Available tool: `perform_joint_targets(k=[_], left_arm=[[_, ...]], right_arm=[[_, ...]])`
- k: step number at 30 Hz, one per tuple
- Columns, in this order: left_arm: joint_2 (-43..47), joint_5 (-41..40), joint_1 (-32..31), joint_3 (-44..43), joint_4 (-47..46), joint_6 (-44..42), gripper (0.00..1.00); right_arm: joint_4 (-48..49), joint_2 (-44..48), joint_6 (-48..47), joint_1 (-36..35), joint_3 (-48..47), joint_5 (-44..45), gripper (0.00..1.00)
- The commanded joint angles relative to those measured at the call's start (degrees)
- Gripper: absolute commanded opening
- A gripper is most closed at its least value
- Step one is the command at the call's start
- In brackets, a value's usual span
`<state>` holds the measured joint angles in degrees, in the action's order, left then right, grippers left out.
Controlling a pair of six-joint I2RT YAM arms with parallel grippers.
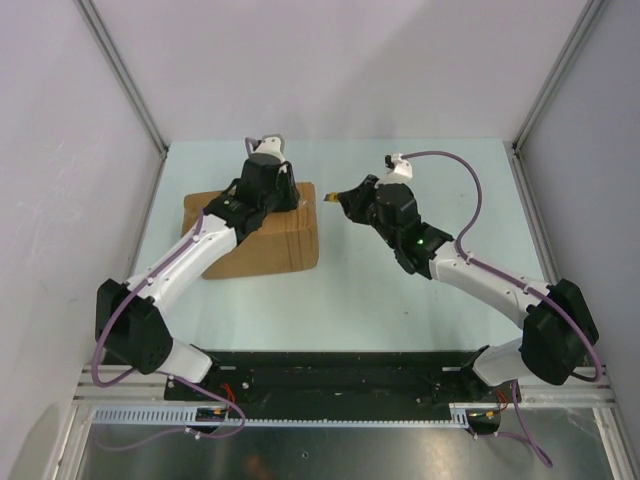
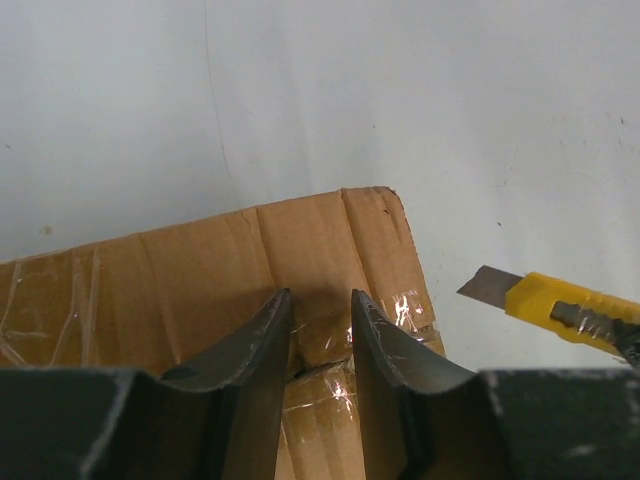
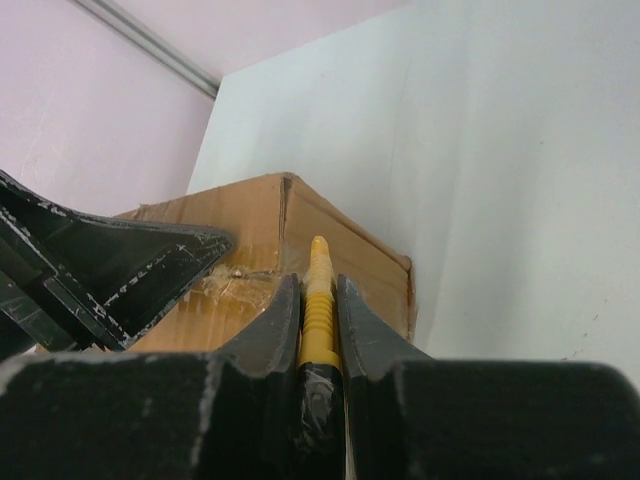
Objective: Unpack the express box
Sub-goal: Cut the express box at the center of the board.
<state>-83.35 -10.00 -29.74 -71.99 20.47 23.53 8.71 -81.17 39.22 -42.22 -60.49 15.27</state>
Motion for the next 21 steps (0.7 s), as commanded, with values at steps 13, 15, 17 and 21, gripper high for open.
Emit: perform_joint_targets(k=[13, 15, 17, 21], left_arm=[[-3.2, -1.7, -0.8, 1.8, 16.3, 0.2, 0.29], [-3.2, -1.6, -0.8, 2.0, 16.3, 0.3, 0.29], [-3.1, -1.9, -0.8, 2.1, 16.4, 0.3, 0.29], [-3.2, -2.0, -0.8, 2.0, 16.4, 0.4, 0.29]], right_arm=[[8.3, 0.1, 2.0, -0.5, -2.4, 0.4, 0.0], [8.3, -0.7, 2.3, -0.6, -2.9, -0.1, 0.0], [8.3, -1.4, 2.8, -0.5, -2.8, -0.9, 0.0], [8.4, -2.5, 3.1, -0.8, -2.8, -1.9, 0.0]])
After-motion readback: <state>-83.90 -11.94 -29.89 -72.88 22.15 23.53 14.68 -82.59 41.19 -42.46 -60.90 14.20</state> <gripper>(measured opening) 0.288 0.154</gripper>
